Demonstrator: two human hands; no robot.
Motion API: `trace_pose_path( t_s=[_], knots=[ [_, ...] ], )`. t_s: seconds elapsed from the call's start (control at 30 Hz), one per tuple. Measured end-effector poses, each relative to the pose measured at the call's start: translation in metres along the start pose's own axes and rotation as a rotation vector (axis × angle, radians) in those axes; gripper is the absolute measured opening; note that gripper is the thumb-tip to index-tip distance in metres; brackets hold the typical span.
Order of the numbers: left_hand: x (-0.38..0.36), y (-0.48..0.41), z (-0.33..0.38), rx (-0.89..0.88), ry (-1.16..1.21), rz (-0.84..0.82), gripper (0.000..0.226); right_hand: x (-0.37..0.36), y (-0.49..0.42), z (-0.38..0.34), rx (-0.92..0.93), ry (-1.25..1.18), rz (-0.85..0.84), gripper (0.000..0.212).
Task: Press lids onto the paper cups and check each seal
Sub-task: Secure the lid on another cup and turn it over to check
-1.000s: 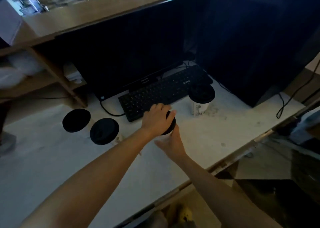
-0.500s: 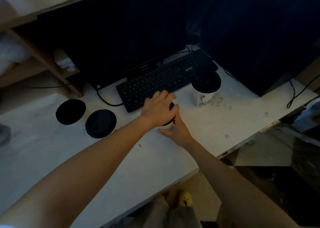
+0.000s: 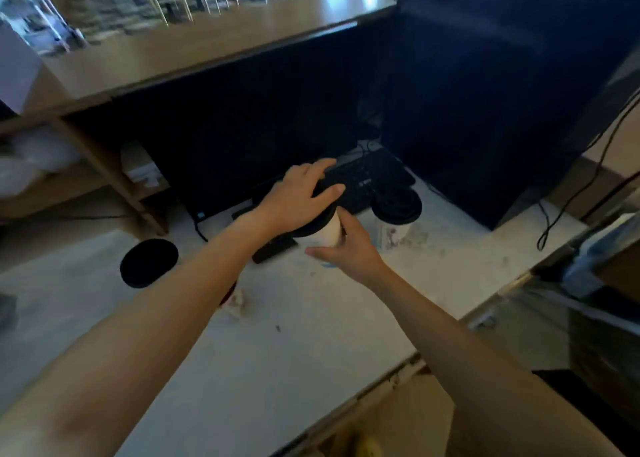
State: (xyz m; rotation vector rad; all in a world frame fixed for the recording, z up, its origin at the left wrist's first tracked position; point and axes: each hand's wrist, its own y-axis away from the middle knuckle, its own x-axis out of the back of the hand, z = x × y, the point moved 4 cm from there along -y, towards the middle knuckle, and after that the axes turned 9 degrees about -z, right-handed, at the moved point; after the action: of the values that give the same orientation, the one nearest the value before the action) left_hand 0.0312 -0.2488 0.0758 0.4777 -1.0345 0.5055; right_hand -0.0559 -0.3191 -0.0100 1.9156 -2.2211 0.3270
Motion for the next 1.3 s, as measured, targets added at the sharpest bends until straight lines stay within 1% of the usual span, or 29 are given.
trace_pose_path(
  t_s=[0.07, 0.1, 0.17, 0.23, 0.27, 0.33, 0.37, 0.4, 0.47, 0.5, 0.57, 0.6, 0.63, 0.67, 0.7, 0.77, 0.8, 0.87, 0.93, 0.97, 1.0, 1.03, 1.07, 1.1, 1.13, 1.17, 1.2, 1.23, 1.3],
  knots=[
    [0.042, 0.006, 0.005, 0.041, 0.063, 0.102, 0.065, 0.015, -0.013, -0.029, 0.05, 0.137, 0.031, 0.07],
    [0.06, 0.01, 0.005, 0.093, 0.103, 0.094, 0.07, 0.024, -0.019, -0.043, 0.084, 0.227, 0.057, 0.073],
    [0.088, 0.022, 0.006, 0.175, 0.251, -0.01, 0.076, 0.042, -0.029, -0.074, 0.156, 0.398, 0.119, 0.077],
    [0.102, 0.033, 0.01, 0.175, 0.559, -0.112, 0.075, 0.058, -0.034, -0.106, 0.214, 0.557, 0.207, 0.078],
    [0.107, 0.038, 0.014, 0.153, 0.705, -0.12, 0.074, 0.062, -0.035, -0.122, 0.259, 0.653, 0.267, 0.077],
    [0.115, 0.04, 0.019, 0.1, 0.855, -0.047, 0.07, 0.062, -0.038, -0.148, 0.345, 0.829, 0.374, 0.076],
    [0.119, 0.04, 0.02, 0.076, 0.87, 0.009, 0.065, 0.06, -0.039, -0.155, 0.366, 0.884, 0.402, 0.077],
    [0.123, 0.041, 0.021, 0.058, 0.858, 0.065, 0.059, 0.059, -0.04, -0.159, 0.381, 0.898, 0.39, 0.079],
    [0.13, 0.041, 0.019, -0.006, 0.769, 0.159, 0.053, 0.063, -0.04, -0.16, 0.381, 0.754, 0.262, 0.077],
    [0.133, 0.041, 0.015, -0.054, 0.684, 0.211, 0.053, 0.068, -0.039, -0.162, 0.341, 0.629, 0.194, 0.068],
    [0.137, 0.046, 0.007, -0.145, 0.565, 0.305, 0.059, 0.086, -0.039, -0.162, 0.172, 0.403, 0.174, 0.042],
    [0.139, 0.05, 0.005, -0.189, 0.564, 0.32, 0.062, 0.095, -0.04, -0.16, 0.042, 0.252, 0.173, 0.041],
    [0.141, 0.054, 0.005, -0.245, 0.563, 0.328, 0.064, 0.099, -0.042, -0.157, -0.097, 0.088, 0.127, 0.05],
    [0.143, 0.058, 0.007, -0.314, 0.529, 0.34, 0.066, 0.1, -0.042, -0.155, -0.197, -0.076, 0.031, 0.063],
    [0.145, 0.063, 0.01, -0.39, 0.459, 0.355, 0.069, 0.098, -0.042, -0.157, -0.245, -0.214, -0.075, 0.074],
    [0.148, 0.067, 0.016, -0.53, 0.328, 0.379, 0.072, 0.097, -0.042, -0.164, -0.265, -0.347, -0.222, 0.081],
    [0.149, 0.068, 0.018, -0.58, 0.276, 0.392, 0.072, 0.097, -0.041, -0.17, -0.259, -0.367, -0.237, 0.078],
    [0.151, 0.069, 0.018, -0.629, 0.172, 0.413, 0.079, 0.097, -0.042, -0.178, -0.245, -0.402, -0.195, 0.064],
    [0.151, 0.068, 0.014, -0.594, 0.116, 0.392, 0.09, 0.099, -0.042, -0.178, -0.214, -0.453, -0.126, 0.047],
    [0.15, 0.067, 0.012, -0.545, 0.159, 0.357, 0.096, 0.1, -0.042, -0.177, -0.171, -0.479, -0.097, 0.04],
    [0.148, 0.064, 0.006, -0.48, 0.283, 0.303, 0.103, 0.101, -0.041, -0.176, -0.114, -0.496, -0.076, 0.035],
    [0.145, 0.063, 0.001, -0.408, 0.502, 0.224, 0.108, 0.102, -0.039, -0.176, -0.054, -0.513, -0.067, 0.031],
    [0.141, 0.061, -0.004, -0.344, 0.779, 0.127, 0.108, 0.103, -0.036, -0.174, -0.001, -0.531, -0.067, 0.029],
    [0.137, 0.058, -0.007, -0.289, 1.042, 0.017, 0.103, 0.103, -0.033, -0.173, 0.039, -0.552, -0.08, 0.028],
    [0.133, 0.055, -0.01, -0.226, 1.226, -0.082, 0.096, 0.103, -0.031, -0.172, 0.068, -0.567, -0.102, 0.029],
    [0.131, 0.054, -0.01, -0.164, 1.312, -0.158, 0.09, 0.102, -0.029, -0.171, 0.092, -0.571, -0.129, 0.032],
    [0.129, 0.054, -0.009, -0.108, 1.341, -0.201, 0.084, 0.102, -0.028, -0.17, 0.115, -0.56, -0.159, 0.038],
    [0.129, 0.054, -0.006, -0.054, 1.347, -0.2, 0.075, 0.102, -0.027, -0.171, 0.137, -0.539, -0.189, 0.045],
    [0.13, 0.053, 0.0, 0.027, 1.328, -0.134, 0.054, 0.102, -0.025, -0.172, 0.163, -0.483, -0.225, 0.054]
  ],
)
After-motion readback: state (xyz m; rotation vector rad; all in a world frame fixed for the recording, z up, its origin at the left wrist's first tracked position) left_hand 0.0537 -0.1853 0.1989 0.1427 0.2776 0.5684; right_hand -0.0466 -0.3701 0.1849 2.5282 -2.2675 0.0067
